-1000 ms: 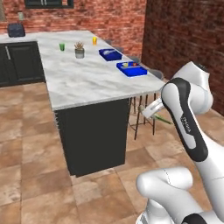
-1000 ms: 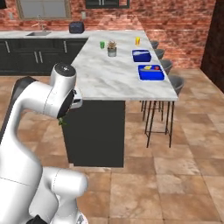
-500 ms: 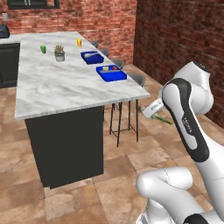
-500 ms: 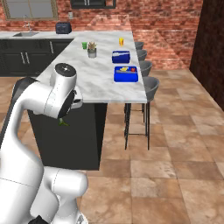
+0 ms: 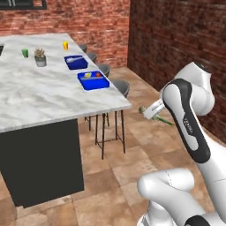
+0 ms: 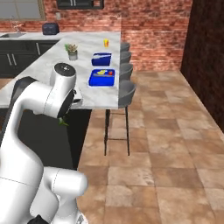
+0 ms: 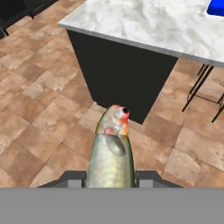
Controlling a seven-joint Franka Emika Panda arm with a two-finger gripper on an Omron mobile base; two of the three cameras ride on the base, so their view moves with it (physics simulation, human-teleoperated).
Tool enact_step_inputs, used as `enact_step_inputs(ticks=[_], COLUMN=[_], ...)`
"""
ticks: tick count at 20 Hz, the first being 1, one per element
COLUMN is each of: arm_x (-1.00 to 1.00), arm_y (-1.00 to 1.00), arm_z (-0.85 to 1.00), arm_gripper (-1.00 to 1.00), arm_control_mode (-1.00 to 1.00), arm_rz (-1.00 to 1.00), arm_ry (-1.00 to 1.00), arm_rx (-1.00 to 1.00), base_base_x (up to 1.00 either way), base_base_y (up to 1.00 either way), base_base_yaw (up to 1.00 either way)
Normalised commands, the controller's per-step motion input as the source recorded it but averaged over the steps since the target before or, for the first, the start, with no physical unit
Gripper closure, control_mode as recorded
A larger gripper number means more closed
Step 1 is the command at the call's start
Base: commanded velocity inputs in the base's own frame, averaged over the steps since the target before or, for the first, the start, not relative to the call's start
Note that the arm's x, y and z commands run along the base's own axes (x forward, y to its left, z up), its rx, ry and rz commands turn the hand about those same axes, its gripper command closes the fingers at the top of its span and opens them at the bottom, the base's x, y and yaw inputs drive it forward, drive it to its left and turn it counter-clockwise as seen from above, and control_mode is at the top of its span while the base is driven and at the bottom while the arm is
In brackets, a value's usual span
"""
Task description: Gather the lemon wedge and tomato from the fridge and place them on a tray on the dining counter. Then gather the fishs from the fridge and place them on the other tray.
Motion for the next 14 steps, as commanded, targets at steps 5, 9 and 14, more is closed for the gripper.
enact_step_inputs(ticks=[5,9,14], arm_x=[0.00,0.00,0.00], arm_y=[0.00,0.00,0.00], arm_z=[0.00,0.00,0.00], arm_gripper=[1.00,1.00,1.00], arm_control_mode=[1.00,1.00,1.00], arm_rz=[0.00,0.00,0.00], arm_ry=[0.00,0.00,0.00], arm_rx=[0.00,0.00,0.00], base_base_x=[0.55,0.63,0.69], base_base_y=[-0.76,-0.74,-0.71], base_base_yaw=[0.00,0.00,0.00])
